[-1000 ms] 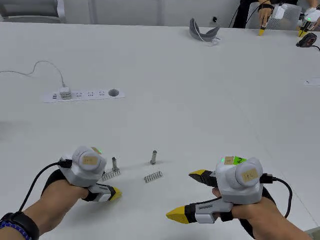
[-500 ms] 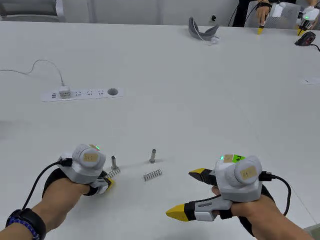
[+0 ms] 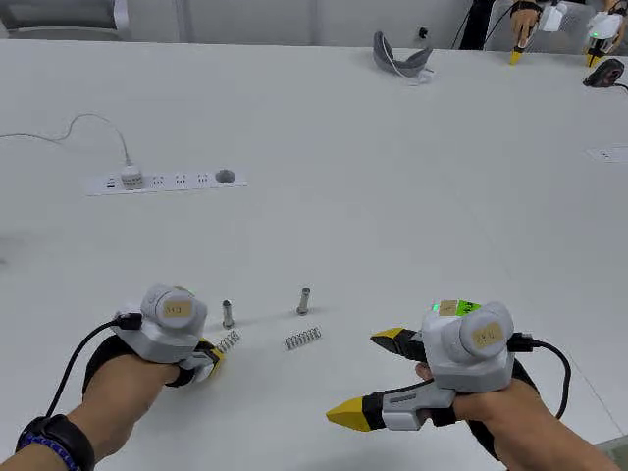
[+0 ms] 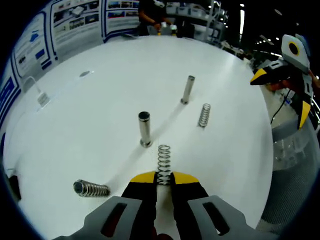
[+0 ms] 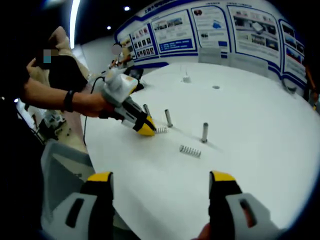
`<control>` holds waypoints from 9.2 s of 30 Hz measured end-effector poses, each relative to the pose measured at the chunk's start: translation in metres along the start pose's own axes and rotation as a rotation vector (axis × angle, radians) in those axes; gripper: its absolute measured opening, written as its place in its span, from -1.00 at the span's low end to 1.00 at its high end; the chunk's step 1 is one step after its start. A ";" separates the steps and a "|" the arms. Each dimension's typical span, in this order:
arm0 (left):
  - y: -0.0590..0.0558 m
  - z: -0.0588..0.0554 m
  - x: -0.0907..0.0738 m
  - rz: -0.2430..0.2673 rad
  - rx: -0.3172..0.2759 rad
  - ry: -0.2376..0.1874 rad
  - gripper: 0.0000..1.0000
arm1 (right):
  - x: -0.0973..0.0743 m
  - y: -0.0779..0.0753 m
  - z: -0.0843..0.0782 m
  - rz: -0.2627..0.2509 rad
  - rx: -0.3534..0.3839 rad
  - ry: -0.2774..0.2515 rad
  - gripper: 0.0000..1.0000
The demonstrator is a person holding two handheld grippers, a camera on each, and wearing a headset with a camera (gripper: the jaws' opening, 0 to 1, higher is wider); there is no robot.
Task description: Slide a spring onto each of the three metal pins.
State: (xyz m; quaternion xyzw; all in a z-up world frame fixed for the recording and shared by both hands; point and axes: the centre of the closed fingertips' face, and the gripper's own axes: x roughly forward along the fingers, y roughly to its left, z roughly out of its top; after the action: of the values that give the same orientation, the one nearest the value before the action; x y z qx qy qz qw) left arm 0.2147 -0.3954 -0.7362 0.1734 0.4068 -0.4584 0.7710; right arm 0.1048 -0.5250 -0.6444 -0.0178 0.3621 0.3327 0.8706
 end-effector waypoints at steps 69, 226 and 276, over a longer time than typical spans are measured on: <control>-0.064 0.024 -0.115 -0.113 0.242 -0.114 -0.78 | 0.023 0.032 0.039 0.148 0.066 -0.136 0.23; -0.069 0.028 -0.123 -0.150 0.141 -0.245 -0.10 | -0.008 0.020 0.066 0.264 -0.353 0.197 -0.75; -0.043 -0.014 -0.141 -0.044 0.003 -0.223 0.36 | 0.036 -0.038 0.093 0.219 -0.448 0.295 -0.75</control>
State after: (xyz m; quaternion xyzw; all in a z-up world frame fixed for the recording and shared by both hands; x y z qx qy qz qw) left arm 0.1367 -0.3295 -0.6296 0.1134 0.3213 -0.4924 0.8009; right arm 0.2032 -0.5089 -0.6068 -0.2189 0.4021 0.4901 0.7418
